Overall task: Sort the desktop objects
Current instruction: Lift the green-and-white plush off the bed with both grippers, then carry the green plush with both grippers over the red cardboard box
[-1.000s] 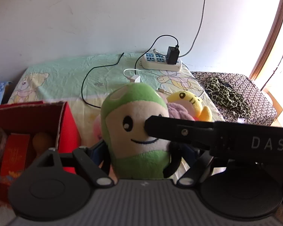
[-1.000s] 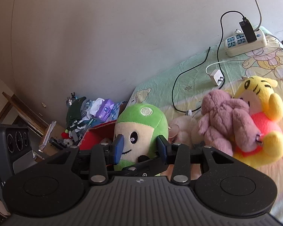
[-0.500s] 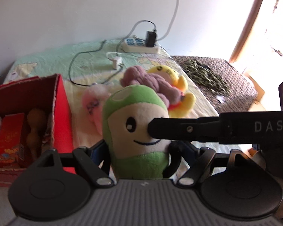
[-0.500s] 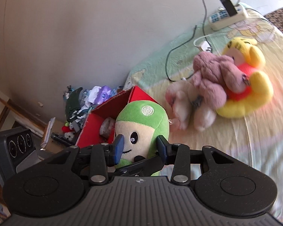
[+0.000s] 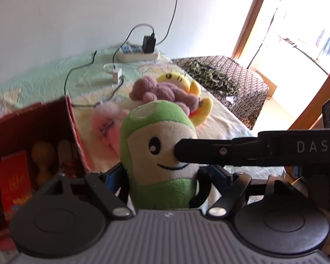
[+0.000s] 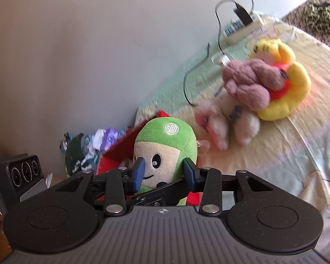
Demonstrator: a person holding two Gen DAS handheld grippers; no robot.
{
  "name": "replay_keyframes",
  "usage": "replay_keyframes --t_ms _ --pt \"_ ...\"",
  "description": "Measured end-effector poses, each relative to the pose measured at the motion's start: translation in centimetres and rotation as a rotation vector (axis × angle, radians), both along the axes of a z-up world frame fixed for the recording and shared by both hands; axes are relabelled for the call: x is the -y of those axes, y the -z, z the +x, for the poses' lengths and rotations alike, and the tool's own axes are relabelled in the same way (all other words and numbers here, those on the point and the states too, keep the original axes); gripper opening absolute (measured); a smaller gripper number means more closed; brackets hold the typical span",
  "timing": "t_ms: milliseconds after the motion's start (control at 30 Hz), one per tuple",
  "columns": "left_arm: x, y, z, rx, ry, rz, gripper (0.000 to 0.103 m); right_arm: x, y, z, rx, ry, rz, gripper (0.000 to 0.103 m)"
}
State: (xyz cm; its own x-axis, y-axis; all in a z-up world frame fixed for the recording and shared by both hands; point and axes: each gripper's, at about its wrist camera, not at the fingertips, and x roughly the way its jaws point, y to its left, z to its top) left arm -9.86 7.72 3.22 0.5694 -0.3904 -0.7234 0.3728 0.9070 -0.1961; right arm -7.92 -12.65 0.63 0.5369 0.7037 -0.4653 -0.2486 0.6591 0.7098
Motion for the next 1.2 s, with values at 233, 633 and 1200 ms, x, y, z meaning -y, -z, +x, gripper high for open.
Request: replay_keyframes --t_ms 233,633,1200 --pt "-4.2 -2.0 0.4 0.069 0.001 -0.007 0.081 -4.1 -1.7 0.5 0.074 0.013 0.017 0.042" --pt "-15.4 -1.9 1.2 0.073 -0.214 0.003 0.081 -15.4 -0.7 4.8 0.065 -0.187 0.03 0.043" --pt "-25.3 4.5 2.3 -0.106 -0.43 0.092 0.082 -25.5 6.5 7.0 -0.116 -0.39 0.021 0.043"
